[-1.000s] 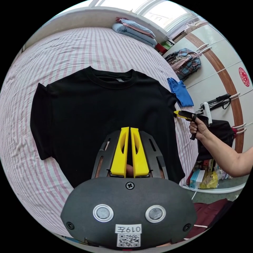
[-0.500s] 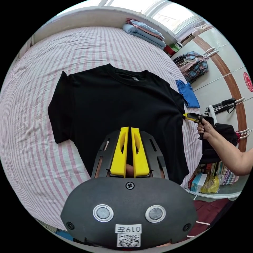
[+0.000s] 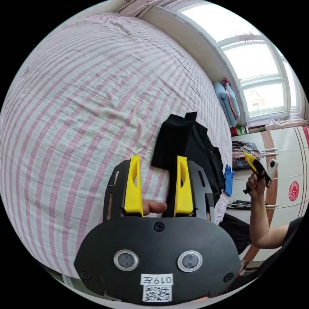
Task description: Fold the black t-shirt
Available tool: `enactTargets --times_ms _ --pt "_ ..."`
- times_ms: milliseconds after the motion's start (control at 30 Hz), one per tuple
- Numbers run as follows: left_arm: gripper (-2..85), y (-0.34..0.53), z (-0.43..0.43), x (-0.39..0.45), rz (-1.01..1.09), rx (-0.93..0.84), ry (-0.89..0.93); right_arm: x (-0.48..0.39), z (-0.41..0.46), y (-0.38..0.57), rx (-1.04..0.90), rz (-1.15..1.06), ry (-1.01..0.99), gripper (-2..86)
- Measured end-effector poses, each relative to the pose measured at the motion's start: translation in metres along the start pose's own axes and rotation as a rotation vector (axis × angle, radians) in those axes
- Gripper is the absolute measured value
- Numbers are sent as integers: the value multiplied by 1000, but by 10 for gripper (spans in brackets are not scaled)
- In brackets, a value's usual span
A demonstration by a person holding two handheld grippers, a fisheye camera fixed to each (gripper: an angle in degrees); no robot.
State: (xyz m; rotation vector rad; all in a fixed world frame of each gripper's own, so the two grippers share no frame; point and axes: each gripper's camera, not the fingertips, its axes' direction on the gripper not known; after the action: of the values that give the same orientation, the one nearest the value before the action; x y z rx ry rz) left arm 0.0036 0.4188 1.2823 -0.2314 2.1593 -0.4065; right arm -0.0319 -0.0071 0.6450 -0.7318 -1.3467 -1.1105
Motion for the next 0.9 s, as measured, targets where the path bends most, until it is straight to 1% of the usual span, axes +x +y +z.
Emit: enactTargets --times_ms 33,67,100,133,167,233,267,333,400,500,567,667,700,800,900 --pt "142 -3 0 -2 -13 -36 14 -15 15 -53 -25 -64 -60 70" --pt "142 -2 -3 -3 -20 -45 22 -23 24 -79 -42 -100 -77 68" --pt "141 -1 -5 -3 -25 -47 31 -39 47 -127 -107 -170 -86 67" --pt "138 1 -7 -5 -48 -66 44 -52 74 -167 -214 -227 -85 66" --pt "135 3 -10 -8 -72 -65 53 -59 87 -184 -267 -258 -83 66" --pt "131 7 -18 -15 -130 -47 97 -84 126 -230 -449 -367 -64 67" --pt "128 7 -23 -21 -169 -40 142 -91 134 -237 -509 -395 -61 68" --pt "123 8 -31 -31 -212 -24 227 -118 151 -255 -696 -492 -14 78" --pt "119 9 -37 -38 -251 -22 278 -131 156 -264 -810 -517 -4 87" --pt "112 8 -40 -48 -300 -47 354 -140 152 -284 -924 -462 -23 97" --pt "99 9 -42 -55 -353 -43 409 -144 146 -295 -972 -417 -22 85" --pt "67 10 -44 -63 -402 -31 441 -158 132 -307 -1054 -392 -42 24" --pt "59 11 -45 -64 -415 -28 449 -166 121 -313 -1044 -408 -25 4" --pt "34 12 -52 -63 -397 7 498 -195 87 -338 -964 -464 -65 -6" --pt "24 17 -81 -46 -287 108 408 -235 53 -366 -856 -570 -100 -8"
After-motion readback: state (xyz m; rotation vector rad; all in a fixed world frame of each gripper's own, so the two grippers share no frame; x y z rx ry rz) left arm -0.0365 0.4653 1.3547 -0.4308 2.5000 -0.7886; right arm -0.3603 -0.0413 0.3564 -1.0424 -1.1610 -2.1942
